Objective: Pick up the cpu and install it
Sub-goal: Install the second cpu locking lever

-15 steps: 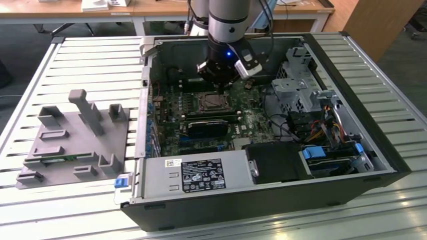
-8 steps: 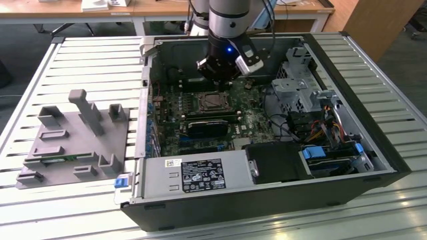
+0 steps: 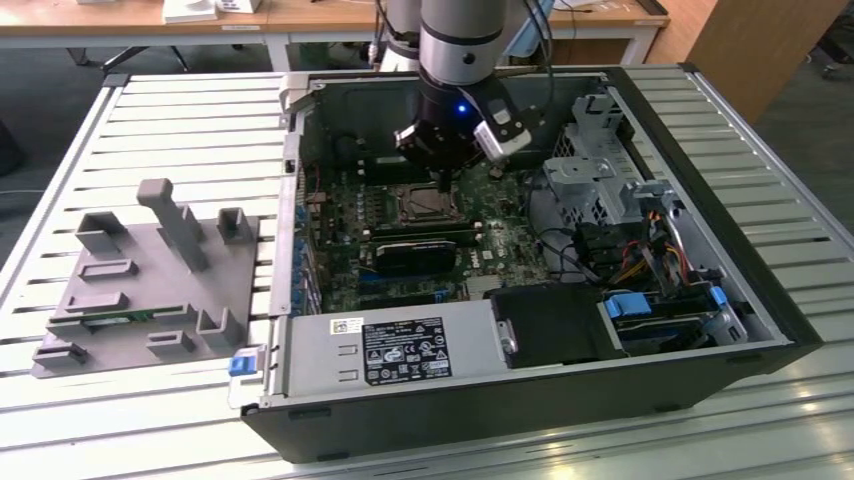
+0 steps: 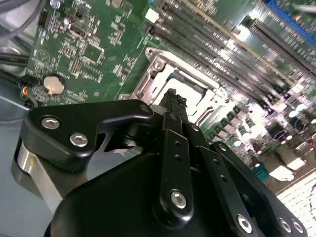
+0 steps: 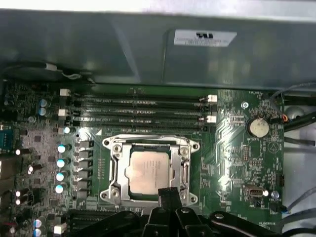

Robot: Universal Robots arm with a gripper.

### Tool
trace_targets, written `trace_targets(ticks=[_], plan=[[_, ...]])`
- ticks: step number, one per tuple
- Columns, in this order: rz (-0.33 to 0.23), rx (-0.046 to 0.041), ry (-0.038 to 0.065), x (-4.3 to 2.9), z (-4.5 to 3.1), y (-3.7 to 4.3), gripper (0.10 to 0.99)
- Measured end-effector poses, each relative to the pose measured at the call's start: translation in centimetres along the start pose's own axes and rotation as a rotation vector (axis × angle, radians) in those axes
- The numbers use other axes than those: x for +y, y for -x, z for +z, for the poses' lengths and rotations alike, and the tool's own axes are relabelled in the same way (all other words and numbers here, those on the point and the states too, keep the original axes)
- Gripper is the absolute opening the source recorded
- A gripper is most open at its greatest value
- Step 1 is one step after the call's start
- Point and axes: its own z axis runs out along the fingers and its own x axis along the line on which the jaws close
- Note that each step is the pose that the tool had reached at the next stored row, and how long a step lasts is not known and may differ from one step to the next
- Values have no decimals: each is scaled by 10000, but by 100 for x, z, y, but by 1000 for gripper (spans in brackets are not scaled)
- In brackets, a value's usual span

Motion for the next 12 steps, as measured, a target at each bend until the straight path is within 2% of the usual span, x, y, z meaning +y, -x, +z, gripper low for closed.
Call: trace_targets(ticks=[4,9,12], plan=[[2,0,0,-17,-19,-1,106],[1,0,-2,-14,-124,1,106],[-1,-1,2,-25,-139,1,106]])
